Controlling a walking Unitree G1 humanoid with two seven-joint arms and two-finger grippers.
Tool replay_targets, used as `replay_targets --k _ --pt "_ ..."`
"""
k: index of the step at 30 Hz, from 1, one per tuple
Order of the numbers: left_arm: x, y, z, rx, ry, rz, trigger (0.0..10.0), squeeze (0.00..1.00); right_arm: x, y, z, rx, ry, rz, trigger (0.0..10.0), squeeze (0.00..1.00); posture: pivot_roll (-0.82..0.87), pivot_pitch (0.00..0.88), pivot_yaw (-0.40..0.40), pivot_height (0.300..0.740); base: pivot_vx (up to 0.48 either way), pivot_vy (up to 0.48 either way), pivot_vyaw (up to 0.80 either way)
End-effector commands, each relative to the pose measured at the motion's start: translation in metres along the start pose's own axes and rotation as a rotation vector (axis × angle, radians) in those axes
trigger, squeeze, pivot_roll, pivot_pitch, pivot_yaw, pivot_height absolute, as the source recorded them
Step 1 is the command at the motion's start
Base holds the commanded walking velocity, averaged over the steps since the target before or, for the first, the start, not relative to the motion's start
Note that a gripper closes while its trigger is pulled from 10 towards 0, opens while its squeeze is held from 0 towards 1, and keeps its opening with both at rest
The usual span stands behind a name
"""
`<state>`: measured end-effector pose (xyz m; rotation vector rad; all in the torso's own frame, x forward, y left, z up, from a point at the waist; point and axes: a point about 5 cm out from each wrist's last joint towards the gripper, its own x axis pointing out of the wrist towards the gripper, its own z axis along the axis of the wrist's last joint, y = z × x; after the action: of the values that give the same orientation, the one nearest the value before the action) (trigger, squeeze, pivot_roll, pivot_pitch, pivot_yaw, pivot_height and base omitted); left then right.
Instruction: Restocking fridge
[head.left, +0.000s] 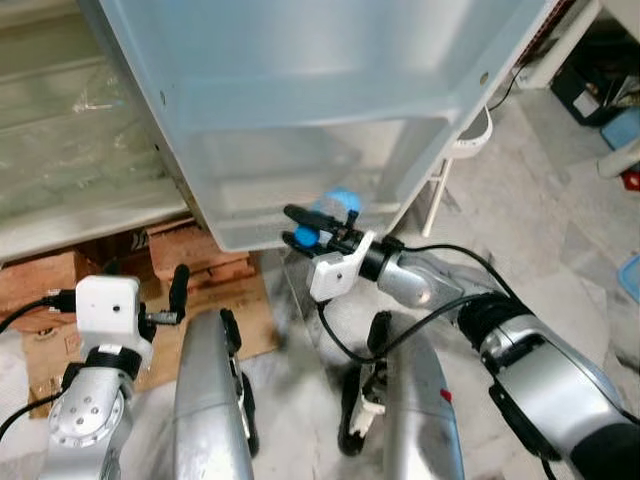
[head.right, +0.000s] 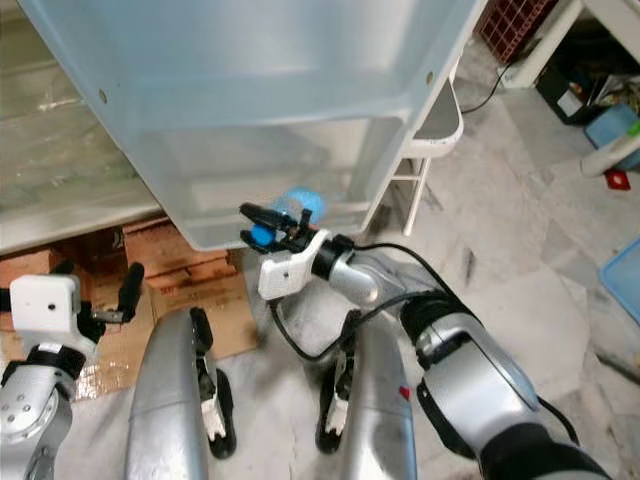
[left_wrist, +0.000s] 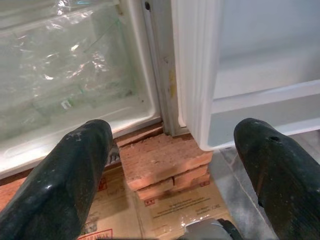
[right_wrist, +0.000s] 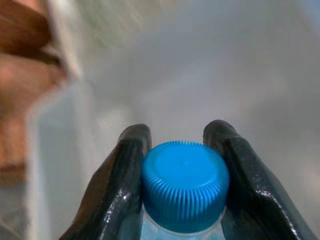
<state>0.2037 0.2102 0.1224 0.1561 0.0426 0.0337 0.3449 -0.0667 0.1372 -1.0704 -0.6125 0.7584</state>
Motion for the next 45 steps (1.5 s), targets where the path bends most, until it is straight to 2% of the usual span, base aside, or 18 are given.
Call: replay_targets --k 1,3,9,12,14,18,21,23,27,28,32,36,37,38,39,45 --pt "-0.004 0.001 -0.003 0.005 0.024 -0.009 10.0 0.00 -0.006 0.004 -0.012 0.042 0.101 -0.035 10.0 0.00 0.26 0.358 -0.054 0.554 0.000 0.000 0.00" --pt "-0.004 0.002 -0.003 0.006 0.027 -0.010 10.0 0.00 -0.007 0.003 -0.019 0.078 0.182 -0.086 10.0 0.00 0.26 0.355 -0.049 0.554 0.000 0.000 0.00" --pt "-0.003 0.001 -0.002 0.012 0.028 -0.015 10.0 0.00 -0.003 0.003 -0.026 0.151 0.306 -0.182 10.0 0.00 0.28 0.352 -0.042 0.554 0.000 0.000 0.00" --pt "-0.003 0.002 -0.002 0.017 0.030 -0.014 10.0 0.00 -0.004 0.004 -0.030 0.267 0.382 -0.244 10.0 0.00 0.28 0.351 -0.043 0.554 0.000 0.000 0.00" --pt "-0.002 0.002 -0.002 0.017 0.030 -0.014 10.0 0.00 -0.004 0.004 -0.031 0.286 0.395 -0.251 10.0 0.00 0.28 0.351 -0.043 0.554 0.000 0.000 0.00" --pt "-0.001 0.002 -0.002 0.019 0.032 -0.008 10.0 0.00 -0.015 0.004 -0.046 0.366 0.539 -0.304 10.0 0.00 0.27 0.352 -0.048 0.554 0.000 0.000 0.00" --pt "0.000 0.000 -0.003 0.017 0.036 -0.006 10.0 0.00 -0.024 0.000 -0.057 0.362 0.622 -0.340 10.0 0.00 0.26 0.350 -0.050 0.554 0.000 0.000 0.00" --pt "0.000 0.000 -0.003 0.016 0.037 -0.006 10.0 0.00 -0.026 -0.001 -0.059 0.357 0.637 -0.346 10.0 0.00 0.26 0.350 -0.050 0.554 0.000 0.000 0.00" --pt "0.003 0.000 -0.004 0.017 0.039 0.002 10.0 0.00 -0.049 -0.012 -0.079 0.286 0.780 -0.399 10.0 0.00 0.26 0.345 -0.053 0.554 0.000 0.000 0.00" --pt "0.003 0.000 -0.004 0.017 0.039 0.002 10.0 0.00 -0.049 -0.012 -0.079 0.286 0.780 -0.399 10.0 0.00 0.26 0.345 -0.053 0.554 0.000 0.000 0.00" --pt "0.003 0.002 -0.005 0.020 0.045 0.015 10.0 0.00 -0.071 -0.025 -0.094 0.239 0.890 -0.450 10.0 0.00 0.26 0.342 -0.054 0.554 0.000 0.000 0.00" --pt "0.003 0.003 -0.006 0.023 0.049 0.019 10.0 0.00 -0.079 -0.036 -0.100 0.238 0.920 -0.496 10.0 0.00 0.26 0.342 -0.052 0.554 0.000 0.000 0.00" --pt "0.003 0.003 -0.006 0.025 0.051 0.020 10.0 0.00 -0.080 -0.040 -0.101 0.229 0.927 -0.509 10.0 0.51 0.26 0.342 -0.050 0.554 0.000 0.000 0.00" --pt "0.003 0.003 -0.006 0.025 0.052 0.020 10.0 0.00 -0.081 -0.041 -0.101 0.224 0.930 -0.513 10.0 0.63 0.26 0.342 -0.050 0.554 0.000 0.000 0.00" --pt "0.003 0.003 -0.006 0.026 0.053 0.021 10.0 0.00 -0.082 -0.043 -0.102 0.223 0.933 -0.520 10.0 1.00 0.26 0.342 -0.049 0.554 0.000 0.000 0.00" --pt "0.004 0.004 -0.006 0.030 0.055 0.028 10.0 0.00 -0.083 -0.060 -0.104 0.179 0.933 -0.569 10.0 1.00 0.26 0.342 -0.048 0.554 0.000 0.000 0.00"
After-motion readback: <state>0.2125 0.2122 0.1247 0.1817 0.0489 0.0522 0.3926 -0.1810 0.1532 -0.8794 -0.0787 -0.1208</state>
